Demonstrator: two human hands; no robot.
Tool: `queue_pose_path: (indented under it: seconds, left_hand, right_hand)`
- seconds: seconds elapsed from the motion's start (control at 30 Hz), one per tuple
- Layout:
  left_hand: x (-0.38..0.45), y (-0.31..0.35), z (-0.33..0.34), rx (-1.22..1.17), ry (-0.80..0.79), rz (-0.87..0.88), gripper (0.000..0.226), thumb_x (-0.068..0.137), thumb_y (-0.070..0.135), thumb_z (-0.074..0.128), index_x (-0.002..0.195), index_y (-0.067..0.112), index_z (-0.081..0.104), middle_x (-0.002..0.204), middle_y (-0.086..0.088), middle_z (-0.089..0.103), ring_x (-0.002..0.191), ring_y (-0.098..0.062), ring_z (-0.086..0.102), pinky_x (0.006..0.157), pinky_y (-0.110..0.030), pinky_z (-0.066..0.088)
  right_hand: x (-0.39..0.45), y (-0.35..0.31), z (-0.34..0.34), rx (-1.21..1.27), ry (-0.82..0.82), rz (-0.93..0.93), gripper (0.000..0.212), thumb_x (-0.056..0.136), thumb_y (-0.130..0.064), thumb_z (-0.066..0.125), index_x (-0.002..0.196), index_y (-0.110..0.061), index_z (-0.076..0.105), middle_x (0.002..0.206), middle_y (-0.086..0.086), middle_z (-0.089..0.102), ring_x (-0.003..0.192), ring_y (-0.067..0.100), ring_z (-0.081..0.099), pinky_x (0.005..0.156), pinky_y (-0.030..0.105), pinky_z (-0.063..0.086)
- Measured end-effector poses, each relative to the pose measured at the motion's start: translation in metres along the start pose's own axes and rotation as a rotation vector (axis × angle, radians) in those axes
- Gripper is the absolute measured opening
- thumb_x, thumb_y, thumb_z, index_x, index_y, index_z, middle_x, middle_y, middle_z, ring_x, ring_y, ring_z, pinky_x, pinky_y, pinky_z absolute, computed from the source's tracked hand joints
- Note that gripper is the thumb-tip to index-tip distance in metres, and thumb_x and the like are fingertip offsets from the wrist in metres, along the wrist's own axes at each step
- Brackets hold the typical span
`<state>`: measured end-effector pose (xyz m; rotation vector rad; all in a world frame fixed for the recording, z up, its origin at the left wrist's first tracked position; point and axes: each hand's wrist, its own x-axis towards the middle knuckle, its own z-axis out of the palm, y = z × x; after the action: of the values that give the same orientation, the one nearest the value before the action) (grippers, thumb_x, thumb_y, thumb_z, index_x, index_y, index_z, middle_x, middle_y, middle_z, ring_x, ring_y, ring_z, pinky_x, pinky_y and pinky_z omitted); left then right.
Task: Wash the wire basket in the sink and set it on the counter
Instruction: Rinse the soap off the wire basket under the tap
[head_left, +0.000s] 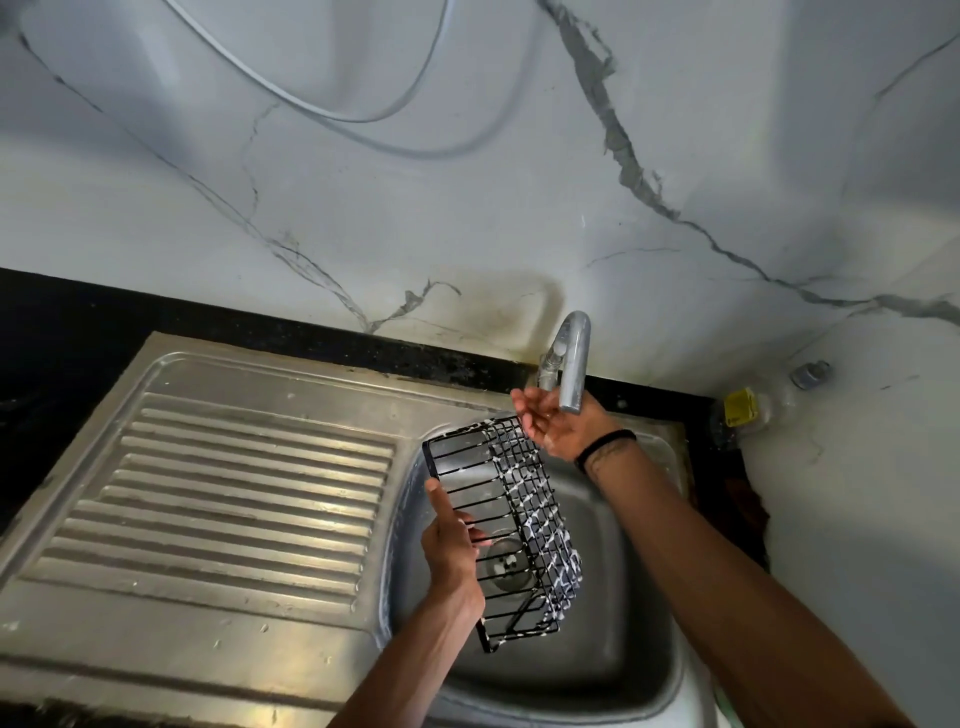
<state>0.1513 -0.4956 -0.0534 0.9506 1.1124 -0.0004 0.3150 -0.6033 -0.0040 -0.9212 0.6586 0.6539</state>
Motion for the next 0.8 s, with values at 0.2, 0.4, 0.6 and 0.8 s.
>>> queue_pose_path:
  seconds: [0.2,0.4,0.6,0.8]
  left_hand:
    - [0.006,0.008,-0.004,-0.044,0.025,0.031,0.058,0.099,0.065,0.043,0.073,0.014,0.052,0.064,-0.002,0.052,0.057,-0.018,0.048,0.058,-0.032,0.04]
    - [0.014,0.006,-0.007,-0.031,0.013,0.039,0.058,0.099,0.065,0.044,0.073,0.014,0.053,0.061,0.0,0.051,0.055,-0.015,0.048,0.057,-0.032,0.042]
    - [0.014,-0.002,-0.002,-0.016,-0.021,-0.072,0.059,0.095,0.072,0.043,0.067,0.02,0.047,0.05,0.007,0.047,0.051,-0.013,0.041,0.054,-0.031,0.037]
    - [0.025,0.012,0.008,-0.038,-0.126,-0.196,0.06,0.09,0.075,0.048,0.062,0.021,0.047,0.05,0.008,0.044,0.04,-0.009,0.032,0.046,-0.026,0.028]
  right_hand:
    - [0.024,0.005,0.034,-0.092,0.121,-0.091,0.037,0.094,0.004,0.025,0.071,-0.01,0.05,0.061,0.008,0.066,0.04,0.009,0.047,0.039,0.016,0.033]
    - [0.024,0.009,0.015,-0.342,0.112,-0.115,0.031,0.095,0.003,0.032,0.076,-0.007,0.053,0.074,0.013,0.067,0.052,0.015,0.054,0.042,0.02,0.043]
    - [0.03,0.023,-0.04,-0.87,0.427,-0.502,0.014,0.097,-0.02,0.063,0.101,-0.009,0.07,0.096,0.01,0.073,0.078,0.023,0.068,0.057,0.026,0.05]
    - [0.014,0.036,-0.08,-0.712,0.119,-0.079,0.072,0.1,-0.068,0.034,0.102,-0.006,0.071,0.089,0.015,0.076,0.07,0.028,0.071,0.061,0.032,0.055]
